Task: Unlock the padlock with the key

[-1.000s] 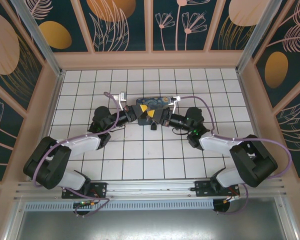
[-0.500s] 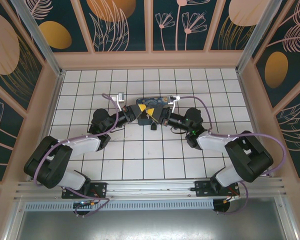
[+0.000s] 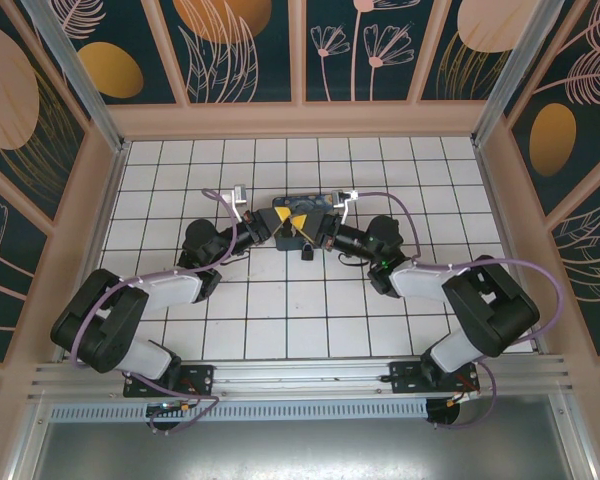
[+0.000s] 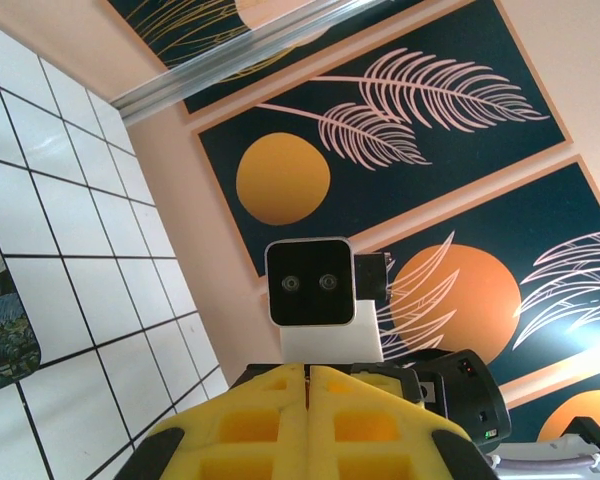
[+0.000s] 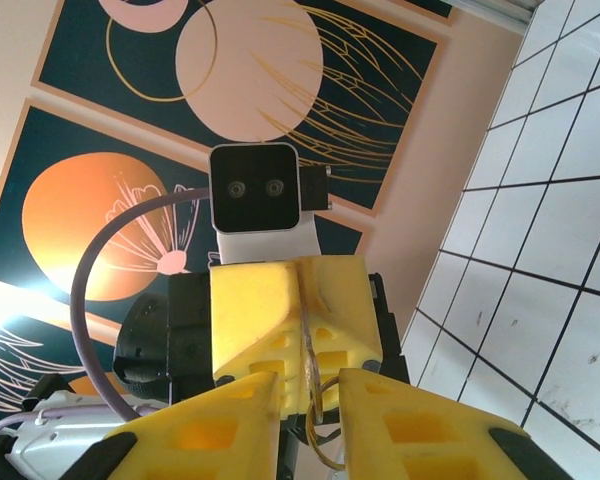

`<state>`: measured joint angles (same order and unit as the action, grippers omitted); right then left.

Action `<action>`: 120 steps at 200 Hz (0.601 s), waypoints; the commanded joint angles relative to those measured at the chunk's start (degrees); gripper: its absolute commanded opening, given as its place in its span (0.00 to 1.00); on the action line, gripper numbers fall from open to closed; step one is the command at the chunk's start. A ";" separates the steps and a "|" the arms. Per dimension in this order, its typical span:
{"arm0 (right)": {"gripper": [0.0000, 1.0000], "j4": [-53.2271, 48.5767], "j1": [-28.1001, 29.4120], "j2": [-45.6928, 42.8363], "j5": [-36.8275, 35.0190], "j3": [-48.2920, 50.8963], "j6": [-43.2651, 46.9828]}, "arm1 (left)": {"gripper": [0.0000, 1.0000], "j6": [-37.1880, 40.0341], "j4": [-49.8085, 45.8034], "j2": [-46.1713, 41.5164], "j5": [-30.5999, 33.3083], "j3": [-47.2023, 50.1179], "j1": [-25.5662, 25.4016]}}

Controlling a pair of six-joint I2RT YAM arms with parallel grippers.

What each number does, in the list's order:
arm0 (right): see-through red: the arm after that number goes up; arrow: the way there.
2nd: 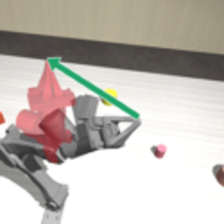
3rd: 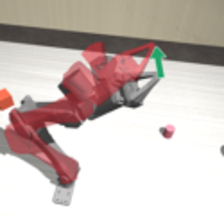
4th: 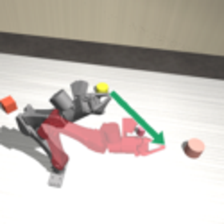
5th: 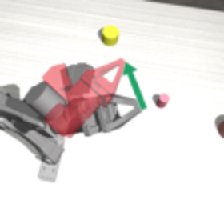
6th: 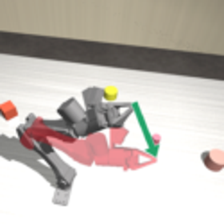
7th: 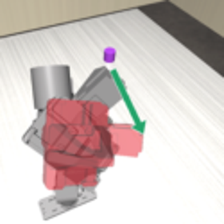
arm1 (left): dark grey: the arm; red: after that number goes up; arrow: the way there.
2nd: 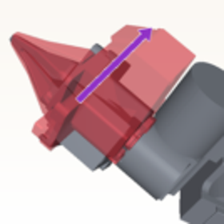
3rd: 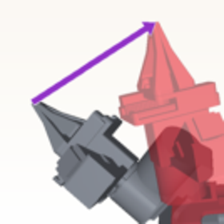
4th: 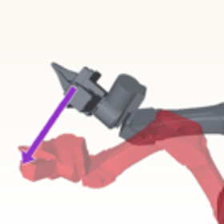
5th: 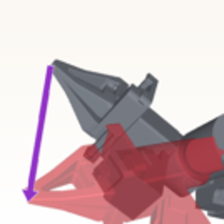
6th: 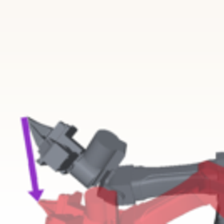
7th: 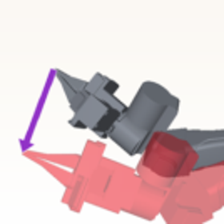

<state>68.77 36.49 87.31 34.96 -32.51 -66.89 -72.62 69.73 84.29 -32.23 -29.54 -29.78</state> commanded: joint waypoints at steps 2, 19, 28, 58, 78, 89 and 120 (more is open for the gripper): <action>0.21 4.57 0.78 0.78 -0.75 -2.12 -0.87 | 0.00 -0.94 2.95 0.57 -1.45 0.32 -0.27; 0.19 4.71 0.74 1.05 -0.79 -2.20 -0.98 | 0.00 -0.99 3.04 0.63 -1.56 0.19 -0.28; 0.18 5.06 0.83 1.17 -0.60 -2.29 -1.04 | 0.00 -0.97 3.04 0.63 -1.71 0.18 -0.28; 0.16 6.17 0.84 1.57 -0.55 -2.45 -1.31 | 0.00 -1.49 3.84 0.97 -1.36 0.50 -0.35; 0.12 6.96 0.94 1.85 -0.68 -2.37 -1.46 | 0.00 -1.74 4.22 1.28 -1.32 0.54 -0.67; 0.08 7.63 1.02 1.94 -0.68 -2.29 -1.49 | 0.00 -1.74 4.33 1.45 -1.17 0.62 -0.89; 0.00 7.40 1.15 1.51 -0.57 -1.81 -0.92 | 0.00 -1.76 4.28 1.67 -0.50 0.99 -1.00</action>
<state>71.77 36.56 88.90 34.72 -32.75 -68.38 -73.80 71.96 85.12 -31.33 -29.50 -29.69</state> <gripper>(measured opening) 0.049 0.044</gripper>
